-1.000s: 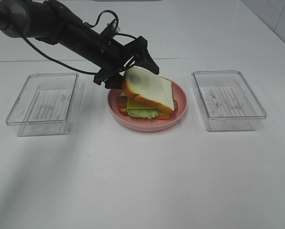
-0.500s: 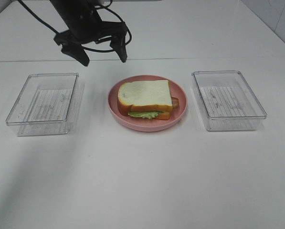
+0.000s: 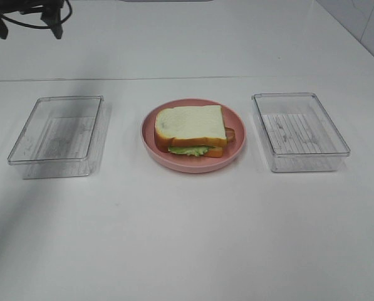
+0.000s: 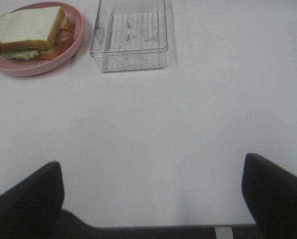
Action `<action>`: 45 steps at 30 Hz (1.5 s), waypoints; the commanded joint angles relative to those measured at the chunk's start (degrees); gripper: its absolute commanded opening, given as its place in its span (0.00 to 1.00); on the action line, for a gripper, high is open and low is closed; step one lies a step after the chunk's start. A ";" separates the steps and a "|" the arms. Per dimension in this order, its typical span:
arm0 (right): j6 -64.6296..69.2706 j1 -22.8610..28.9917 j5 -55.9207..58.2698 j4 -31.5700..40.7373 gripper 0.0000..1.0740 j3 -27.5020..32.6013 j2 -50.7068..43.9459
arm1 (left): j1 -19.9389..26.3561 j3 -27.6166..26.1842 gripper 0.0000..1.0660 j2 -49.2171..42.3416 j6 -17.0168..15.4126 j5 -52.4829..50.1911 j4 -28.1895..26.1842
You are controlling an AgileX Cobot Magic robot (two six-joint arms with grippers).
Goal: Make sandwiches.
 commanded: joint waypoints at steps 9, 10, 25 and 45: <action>-0.34 0.06 -0.29 0.11 0.88 0.06 -1.66 | 4.70 0.80 0.87 -1.78 1.95 5.90 -5.27; -0.34 0.06 -0.29 0.11 0.88 0.06 -1.66 | 4.70 0.80 0.87 -1.78 1.95 5.90 -5.27; -0.34 0.06 -0.29 0.11 0.88 0.06 -1.66 | -1.60 57.75 0.87 -45.95 -4.70 -6.42 3.72; -0.34 0.06 -0.29 0.11 0.88 0.06 -1.66 | -1.60 100.61 0.87 -109.55 -3.67 -11.80 5.04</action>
